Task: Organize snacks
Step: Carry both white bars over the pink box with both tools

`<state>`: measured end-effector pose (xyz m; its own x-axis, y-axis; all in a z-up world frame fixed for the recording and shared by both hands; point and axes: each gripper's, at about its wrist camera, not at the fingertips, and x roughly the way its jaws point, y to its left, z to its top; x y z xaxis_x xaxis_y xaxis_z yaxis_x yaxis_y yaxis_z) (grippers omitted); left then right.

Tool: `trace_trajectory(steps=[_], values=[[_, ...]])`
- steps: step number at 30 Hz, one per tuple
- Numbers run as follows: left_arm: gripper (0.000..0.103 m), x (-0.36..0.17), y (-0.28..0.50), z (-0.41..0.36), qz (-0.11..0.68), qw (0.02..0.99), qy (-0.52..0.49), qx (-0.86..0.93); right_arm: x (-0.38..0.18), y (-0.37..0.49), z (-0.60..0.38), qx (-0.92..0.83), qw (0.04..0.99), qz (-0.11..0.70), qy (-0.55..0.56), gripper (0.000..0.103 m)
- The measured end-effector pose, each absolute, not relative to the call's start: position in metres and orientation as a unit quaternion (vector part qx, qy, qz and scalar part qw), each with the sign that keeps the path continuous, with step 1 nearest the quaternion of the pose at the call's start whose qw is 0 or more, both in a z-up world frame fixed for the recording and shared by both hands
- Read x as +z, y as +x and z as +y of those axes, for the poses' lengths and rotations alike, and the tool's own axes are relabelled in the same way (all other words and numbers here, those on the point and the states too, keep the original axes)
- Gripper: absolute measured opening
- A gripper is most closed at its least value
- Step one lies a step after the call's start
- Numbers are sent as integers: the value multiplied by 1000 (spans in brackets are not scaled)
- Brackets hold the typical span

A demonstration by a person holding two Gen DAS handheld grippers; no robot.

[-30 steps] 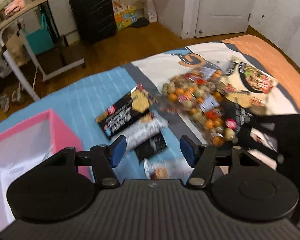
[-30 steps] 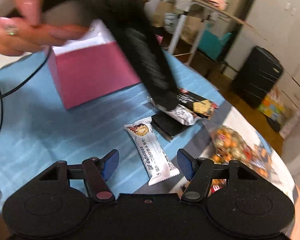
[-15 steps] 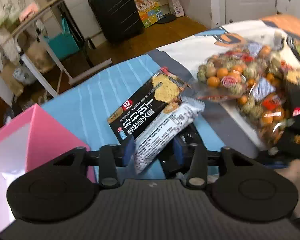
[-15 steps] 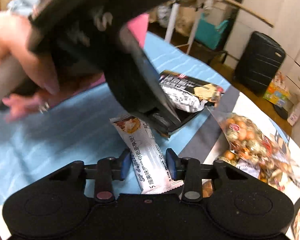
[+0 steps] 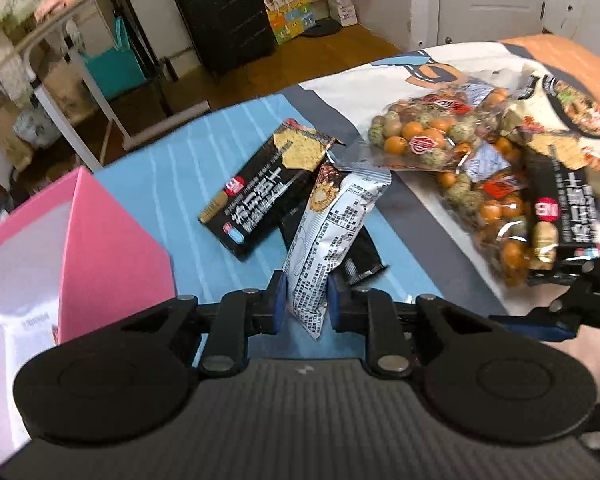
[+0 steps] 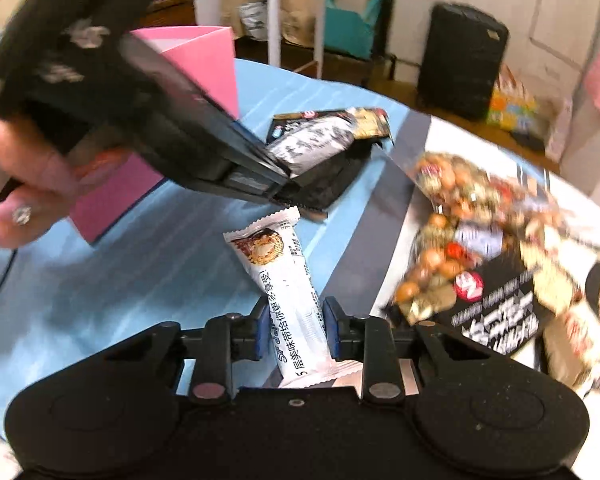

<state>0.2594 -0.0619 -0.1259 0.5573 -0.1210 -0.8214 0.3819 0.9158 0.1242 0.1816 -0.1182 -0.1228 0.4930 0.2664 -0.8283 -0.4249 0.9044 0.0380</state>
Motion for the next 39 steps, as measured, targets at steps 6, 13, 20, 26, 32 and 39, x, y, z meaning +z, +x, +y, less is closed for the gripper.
trace_trajectory(steps=[6, 13, 20, 26, 32, 39], values=[[20, -119, 251, -47, 475, 860, 93, -161, -119, 182, -130, 182, 864, 469, -39, 32], [20, -119, 236, -45, 501, 847, 87, -156, -117, 174, -133, 152, 857, 491, -34, 32], [20, -112, 217, -45, 509, 839, 99, -164, -108, 160, -140, 134, 852, 505, -20, 32], [20, -101, 193, -47, 501, 841, 105, -175, -94, 148, -139, 138, 841, 523, -20, 32], [20, -95, 157, -40, 498, 840, 100, -189, -78, 131, -136, 153, 836, 526, -31, 32], [20, -85, 115, -26, 497, 838, 94, -205, -64, 108, -119, 180, 832, 523, -39, 32]])
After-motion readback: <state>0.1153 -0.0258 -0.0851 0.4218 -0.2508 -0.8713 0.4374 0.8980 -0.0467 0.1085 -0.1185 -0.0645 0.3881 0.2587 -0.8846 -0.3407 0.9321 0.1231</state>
